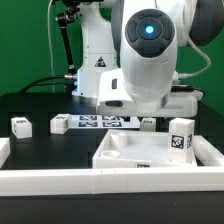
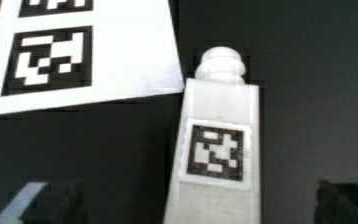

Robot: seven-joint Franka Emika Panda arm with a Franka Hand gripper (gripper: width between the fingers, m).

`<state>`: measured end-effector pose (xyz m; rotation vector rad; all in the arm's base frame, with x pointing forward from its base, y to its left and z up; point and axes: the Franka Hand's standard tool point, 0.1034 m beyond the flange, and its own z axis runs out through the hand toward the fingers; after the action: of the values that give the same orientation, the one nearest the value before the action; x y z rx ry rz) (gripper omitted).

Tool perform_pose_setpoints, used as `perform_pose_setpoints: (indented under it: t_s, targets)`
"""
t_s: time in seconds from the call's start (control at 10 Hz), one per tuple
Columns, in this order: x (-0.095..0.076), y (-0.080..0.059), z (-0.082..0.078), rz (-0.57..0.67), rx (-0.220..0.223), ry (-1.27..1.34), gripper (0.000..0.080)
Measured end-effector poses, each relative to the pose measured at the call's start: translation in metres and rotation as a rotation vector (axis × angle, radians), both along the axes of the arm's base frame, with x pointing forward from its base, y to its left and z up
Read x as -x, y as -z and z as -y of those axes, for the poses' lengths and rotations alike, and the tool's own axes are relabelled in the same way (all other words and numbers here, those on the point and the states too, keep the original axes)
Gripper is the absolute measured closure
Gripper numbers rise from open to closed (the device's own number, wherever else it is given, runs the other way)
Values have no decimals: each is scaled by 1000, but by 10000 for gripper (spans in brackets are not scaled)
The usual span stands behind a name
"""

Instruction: Assemble square table

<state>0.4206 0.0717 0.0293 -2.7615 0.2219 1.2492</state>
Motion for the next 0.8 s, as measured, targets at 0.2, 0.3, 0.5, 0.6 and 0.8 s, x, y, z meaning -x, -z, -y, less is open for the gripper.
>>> perform_pose_setpoints:
  t_s: [0.2, 0.3, 0.5, 0.6, 0.8]
  targets:
    - [1, 7, 1, 13, 5, 1, 151]
    - [3, 10, 0, 19, 7, 1, 151]
    - [6, 15, -2, 29, 11, 0, 151]
    - [7, 16, -2, 28, 12, 0, 151]
    - [7, 16, -2, 28, 16, 4, 151]
